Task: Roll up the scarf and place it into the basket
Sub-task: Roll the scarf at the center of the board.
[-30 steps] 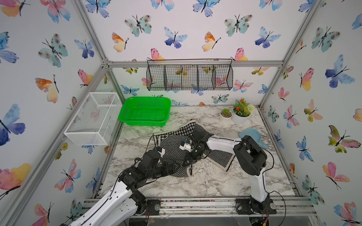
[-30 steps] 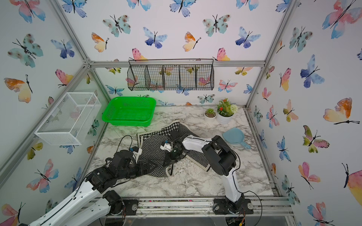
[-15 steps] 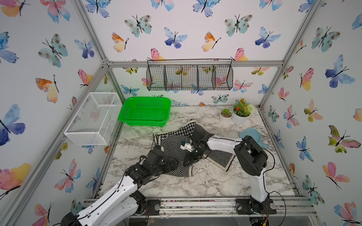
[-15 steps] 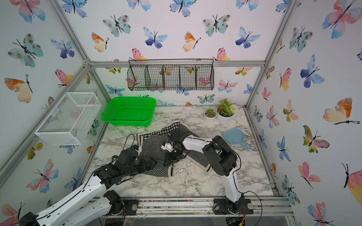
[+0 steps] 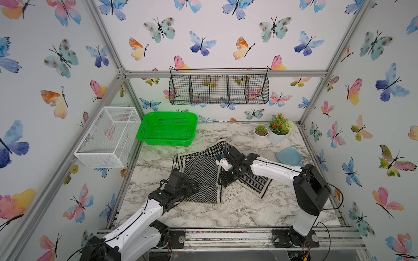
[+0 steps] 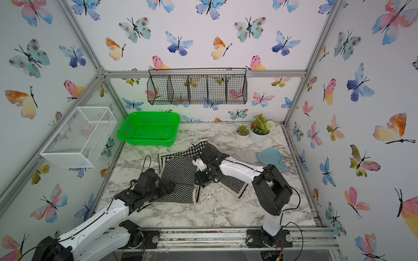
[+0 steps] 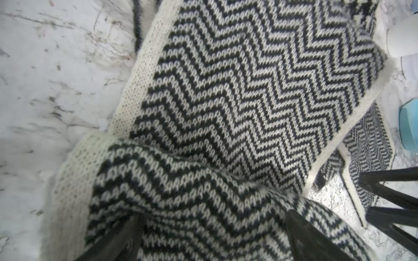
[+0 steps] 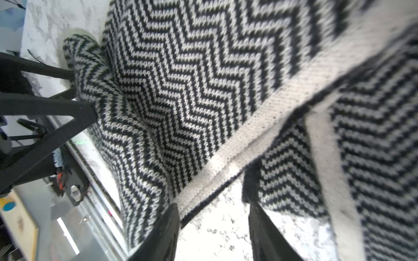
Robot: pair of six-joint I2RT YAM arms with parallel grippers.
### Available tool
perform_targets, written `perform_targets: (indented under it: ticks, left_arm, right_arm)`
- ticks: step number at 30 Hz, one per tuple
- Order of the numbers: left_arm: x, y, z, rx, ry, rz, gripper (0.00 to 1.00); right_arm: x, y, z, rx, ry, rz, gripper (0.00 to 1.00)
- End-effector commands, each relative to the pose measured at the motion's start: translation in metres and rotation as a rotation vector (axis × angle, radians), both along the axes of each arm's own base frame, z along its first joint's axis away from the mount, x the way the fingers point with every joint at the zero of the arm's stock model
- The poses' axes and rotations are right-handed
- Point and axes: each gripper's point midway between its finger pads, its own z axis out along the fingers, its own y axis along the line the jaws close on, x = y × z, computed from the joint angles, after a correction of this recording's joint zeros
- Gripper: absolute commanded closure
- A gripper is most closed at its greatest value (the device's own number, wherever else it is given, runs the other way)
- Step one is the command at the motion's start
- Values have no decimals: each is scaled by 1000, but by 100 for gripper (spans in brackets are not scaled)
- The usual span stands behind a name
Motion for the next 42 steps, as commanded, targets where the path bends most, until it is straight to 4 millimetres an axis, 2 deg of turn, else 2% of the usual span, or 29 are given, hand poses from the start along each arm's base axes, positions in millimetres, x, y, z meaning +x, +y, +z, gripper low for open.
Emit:
perform_targets:
  ticks: [1,6,10,15,20,24,33,36,40,42]
  left_arm:
    - [10,-9,5,4,-30,-60,2]
    - [17,-17,5,10,-14,-114,2]
    - [20,-23,3,6,22,-160,2]
    - [22,-28,2,-20,60,-197,2]
    - [26,-29,9,-74,56,-199,2]
    - [28,-27,13,-78,57,-191,2]
    - [30,-27,17,-103,53,-194,2]
    - [32,-28,23,-119,46,-194,2]
    - [34,-28,32,-131,32,-194,2]
    - [35,-27,38,-140,24,-192,2]
  right_arm:
    - [-4,10,27,-43,-242,46,44]
    - [-29,27,53,-77,-468,129,36]
    - [-50,38,50,-86,-527,216,31]
    - [-74,46,25,-168,-582,327,29]
    - [-83,46,-6,-266,-604,377,28]
    - [-86,45,-23,-289,-589,400,28]
    - [-79,34,-62,-410,-598,419,29]
    - [-77,31,-70,-439,-603,421,36]
    - [-76,32,-78,-452,-601,420,78]
    - [-76,36,-78,-439,-600,408,89]
